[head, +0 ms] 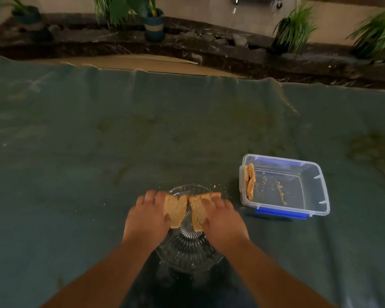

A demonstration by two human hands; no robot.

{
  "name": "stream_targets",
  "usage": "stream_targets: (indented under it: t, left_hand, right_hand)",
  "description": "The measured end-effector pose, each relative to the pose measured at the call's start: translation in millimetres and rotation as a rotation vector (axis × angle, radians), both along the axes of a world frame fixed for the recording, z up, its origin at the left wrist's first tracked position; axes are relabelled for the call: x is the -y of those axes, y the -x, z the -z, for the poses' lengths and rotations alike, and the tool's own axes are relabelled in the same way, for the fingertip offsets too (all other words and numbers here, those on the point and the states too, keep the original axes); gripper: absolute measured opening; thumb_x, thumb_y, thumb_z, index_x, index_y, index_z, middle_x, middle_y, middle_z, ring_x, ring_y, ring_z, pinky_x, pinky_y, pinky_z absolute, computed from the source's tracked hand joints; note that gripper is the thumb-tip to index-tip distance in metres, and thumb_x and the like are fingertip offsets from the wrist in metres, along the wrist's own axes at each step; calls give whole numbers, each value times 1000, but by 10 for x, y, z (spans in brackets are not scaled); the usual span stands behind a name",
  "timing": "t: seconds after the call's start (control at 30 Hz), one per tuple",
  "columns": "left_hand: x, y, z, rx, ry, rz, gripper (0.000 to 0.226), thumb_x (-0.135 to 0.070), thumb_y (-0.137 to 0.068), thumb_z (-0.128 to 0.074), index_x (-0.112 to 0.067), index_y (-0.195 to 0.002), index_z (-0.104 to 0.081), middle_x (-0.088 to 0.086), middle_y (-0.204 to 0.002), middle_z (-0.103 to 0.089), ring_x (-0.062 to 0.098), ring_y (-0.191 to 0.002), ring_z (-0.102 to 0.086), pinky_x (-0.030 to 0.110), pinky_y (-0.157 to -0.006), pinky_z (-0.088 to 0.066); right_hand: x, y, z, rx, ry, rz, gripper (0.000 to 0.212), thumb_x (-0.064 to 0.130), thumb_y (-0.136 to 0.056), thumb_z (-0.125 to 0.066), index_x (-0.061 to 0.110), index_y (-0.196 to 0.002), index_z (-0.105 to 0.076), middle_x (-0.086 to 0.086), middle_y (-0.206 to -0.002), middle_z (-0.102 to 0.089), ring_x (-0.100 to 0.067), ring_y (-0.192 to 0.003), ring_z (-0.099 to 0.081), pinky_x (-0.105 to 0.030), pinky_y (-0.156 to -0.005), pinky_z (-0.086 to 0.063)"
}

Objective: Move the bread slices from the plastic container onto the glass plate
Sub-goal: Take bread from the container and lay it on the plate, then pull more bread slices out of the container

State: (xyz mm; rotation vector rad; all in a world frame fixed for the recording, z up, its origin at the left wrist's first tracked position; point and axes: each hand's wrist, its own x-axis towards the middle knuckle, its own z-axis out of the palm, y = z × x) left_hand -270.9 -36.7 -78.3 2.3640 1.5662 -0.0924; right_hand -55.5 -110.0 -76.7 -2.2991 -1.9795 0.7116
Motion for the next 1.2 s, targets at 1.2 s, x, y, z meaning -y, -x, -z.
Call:
stream_targets:
  t: [1.2]
  left_hand:
    - [-552,-2467,-345,502,623,-364,29,-57,-93,-65,-28,-94,-59,4,-95,-72,24,-83,-73,47,-77,-66]
  right_hand:
    - [-630,-1600,-323,-549,260,806,64,64,-93,-63,14,-132,-58,-14,-119,-70,-32,-98,-71,-50,-83,-64]
